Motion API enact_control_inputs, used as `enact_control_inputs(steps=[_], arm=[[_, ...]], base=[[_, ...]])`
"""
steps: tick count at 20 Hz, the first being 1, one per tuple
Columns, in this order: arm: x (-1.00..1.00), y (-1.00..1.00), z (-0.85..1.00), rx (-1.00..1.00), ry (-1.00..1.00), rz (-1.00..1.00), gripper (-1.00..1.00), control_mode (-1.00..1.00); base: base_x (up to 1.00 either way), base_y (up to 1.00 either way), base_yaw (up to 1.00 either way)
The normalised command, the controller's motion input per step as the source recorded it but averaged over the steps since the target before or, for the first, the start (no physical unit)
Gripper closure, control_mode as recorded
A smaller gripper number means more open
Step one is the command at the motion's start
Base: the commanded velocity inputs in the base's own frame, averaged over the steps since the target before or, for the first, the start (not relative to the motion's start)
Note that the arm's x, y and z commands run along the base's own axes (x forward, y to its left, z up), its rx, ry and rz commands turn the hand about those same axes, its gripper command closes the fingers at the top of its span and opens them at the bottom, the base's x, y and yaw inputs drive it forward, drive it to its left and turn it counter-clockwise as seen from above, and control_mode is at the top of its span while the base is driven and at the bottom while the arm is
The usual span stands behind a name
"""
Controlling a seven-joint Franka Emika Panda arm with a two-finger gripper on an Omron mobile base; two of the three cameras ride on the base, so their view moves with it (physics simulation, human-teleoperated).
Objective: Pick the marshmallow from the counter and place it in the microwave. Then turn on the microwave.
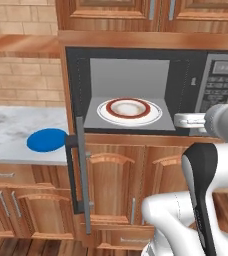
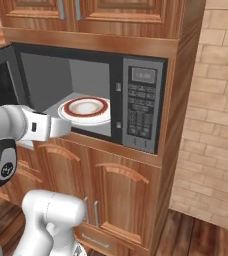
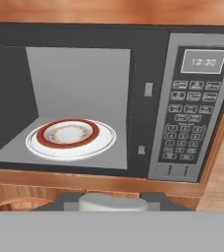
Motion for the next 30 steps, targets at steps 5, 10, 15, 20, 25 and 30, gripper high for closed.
enact_control_inputs(steps=[5,10,15,20,25,30], arm=[[0.00,0.00,0.00,0.00,0.00,0.00,1.00,1.00],[0.00,0.00,0.00,0.00,0.00,0.00,1.00,1.00],[0.00,0.00,0.00,0.00,0.00,0.00,1.00,1.00],[0.00,0.00,0.00,0.00,0.00,0.00,1.00,1.00],[0.00,0.00,0.00,0.00,0.00,0.00,1.00,1.00],[0.00,0.00,0.00,0.00,0.00,0.00,1.00,1.00]], base=[[0.45,0.13,-0.02],[0.44,0.21,-0.01],[0.36,0.27,-0.01],[0.20,0.31,0.00],[0.09,0.20,-0.01],[0.00,0.09,0.00]])
